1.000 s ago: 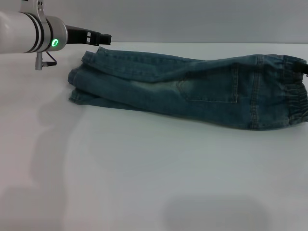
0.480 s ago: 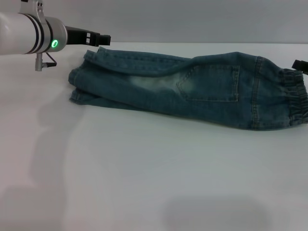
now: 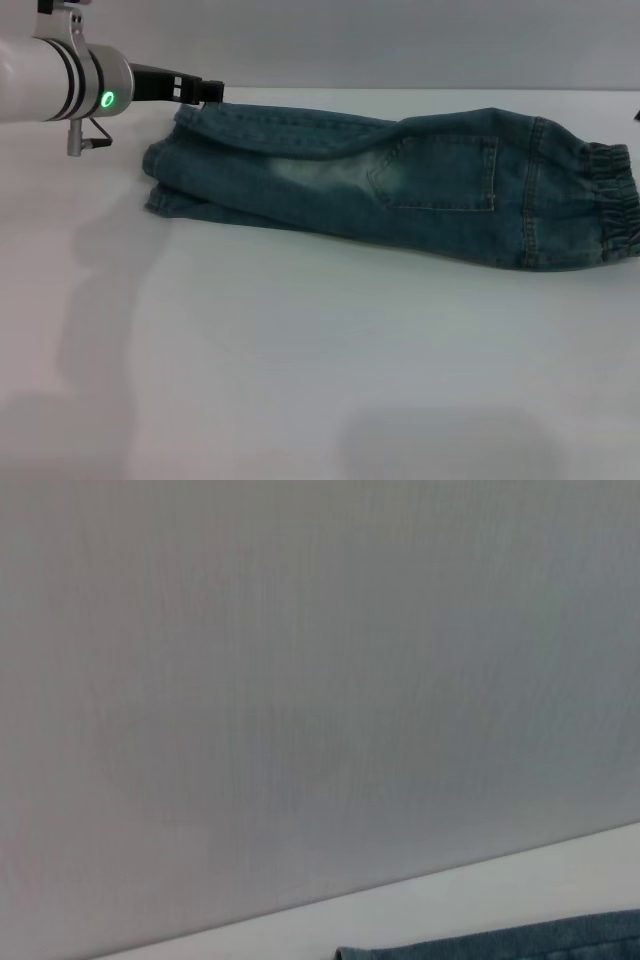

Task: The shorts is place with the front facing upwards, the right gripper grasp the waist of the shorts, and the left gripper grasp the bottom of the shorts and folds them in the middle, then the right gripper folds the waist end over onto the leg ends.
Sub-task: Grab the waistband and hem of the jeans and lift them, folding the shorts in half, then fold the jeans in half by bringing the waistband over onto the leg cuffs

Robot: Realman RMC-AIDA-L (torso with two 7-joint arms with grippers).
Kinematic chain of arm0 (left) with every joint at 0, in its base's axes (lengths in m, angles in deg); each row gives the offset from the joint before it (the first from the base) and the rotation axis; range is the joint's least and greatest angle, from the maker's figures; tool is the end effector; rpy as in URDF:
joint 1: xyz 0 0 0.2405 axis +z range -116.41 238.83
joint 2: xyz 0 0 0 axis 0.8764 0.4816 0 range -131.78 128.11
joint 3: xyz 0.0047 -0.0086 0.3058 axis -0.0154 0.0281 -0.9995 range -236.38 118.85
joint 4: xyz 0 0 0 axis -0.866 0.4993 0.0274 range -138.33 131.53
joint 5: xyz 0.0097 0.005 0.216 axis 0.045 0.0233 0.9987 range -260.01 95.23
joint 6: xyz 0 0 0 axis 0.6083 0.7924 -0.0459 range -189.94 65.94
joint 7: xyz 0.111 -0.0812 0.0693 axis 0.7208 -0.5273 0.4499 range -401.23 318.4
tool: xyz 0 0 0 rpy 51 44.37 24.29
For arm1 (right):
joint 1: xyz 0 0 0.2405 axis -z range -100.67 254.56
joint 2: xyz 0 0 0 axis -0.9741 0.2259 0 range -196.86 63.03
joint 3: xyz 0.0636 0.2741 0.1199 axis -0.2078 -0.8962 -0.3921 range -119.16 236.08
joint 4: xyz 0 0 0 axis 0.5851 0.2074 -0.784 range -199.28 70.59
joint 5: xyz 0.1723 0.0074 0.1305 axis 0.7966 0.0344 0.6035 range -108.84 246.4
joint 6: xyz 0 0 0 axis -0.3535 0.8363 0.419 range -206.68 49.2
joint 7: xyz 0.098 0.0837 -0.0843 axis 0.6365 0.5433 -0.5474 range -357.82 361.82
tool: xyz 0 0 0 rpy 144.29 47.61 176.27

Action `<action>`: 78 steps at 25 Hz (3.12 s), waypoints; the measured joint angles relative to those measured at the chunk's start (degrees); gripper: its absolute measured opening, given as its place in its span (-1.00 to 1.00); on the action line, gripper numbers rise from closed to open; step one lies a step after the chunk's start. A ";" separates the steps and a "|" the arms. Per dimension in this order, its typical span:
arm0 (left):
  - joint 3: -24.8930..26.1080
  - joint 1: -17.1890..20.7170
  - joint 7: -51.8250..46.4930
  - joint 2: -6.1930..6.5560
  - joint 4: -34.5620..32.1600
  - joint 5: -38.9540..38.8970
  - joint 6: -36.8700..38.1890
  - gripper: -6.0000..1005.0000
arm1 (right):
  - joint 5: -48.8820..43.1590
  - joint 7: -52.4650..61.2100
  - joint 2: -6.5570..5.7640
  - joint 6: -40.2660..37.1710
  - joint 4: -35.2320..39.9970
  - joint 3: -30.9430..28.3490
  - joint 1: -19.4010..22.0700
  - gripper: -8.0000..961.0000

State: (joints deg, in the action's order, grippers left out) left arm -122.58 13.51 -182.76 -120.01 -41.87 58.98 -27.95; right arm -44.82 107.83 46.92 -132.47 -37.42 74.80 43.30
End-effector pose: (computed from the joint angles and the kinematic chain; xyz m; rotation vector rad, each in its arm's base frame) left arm -0.2488 0.5237 -0.0307 -2.0510 -0.9817 -0.1315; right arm 0.4034 0.4316 0.0510 -1.6419 1.4246 0.7914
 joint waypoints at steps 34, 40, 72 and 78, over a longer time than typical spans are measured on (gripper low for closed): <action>-0.18 1.57 0.02 0.08 -3.33 -2.86 0.87 0.68 | -29.21 24.15 -5.12 -32.23 20.67 7.37 0.73 -0.02; -0.18 2.08 1.64 -0.12 -2.97 -3.73 -0.43 0.68 | -33.57 27.17 -5.46 -32.17 20.22 9.14 -1.29 -0.02; -0.95 3.99 6.79 -0.21 -2.39 -12.23 -0.98 0.68 | -33.18 25.11 -1.48 -15.87 12.64 13.63 -4.75 -0.05; -1.70 4.76 6.79 -0.18 -2.38 -13.10 -1.00 0.68 | -30.47 21.11 0.02 -13.21 12.16 13.72 -3.89 -0.06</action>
State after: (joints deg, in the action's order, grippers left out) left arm -124.28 18.27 -175.97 -120.19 -44.26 45.88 -28.96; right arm -75.29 128.94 46.93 -145.68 -25.25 88.52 39.41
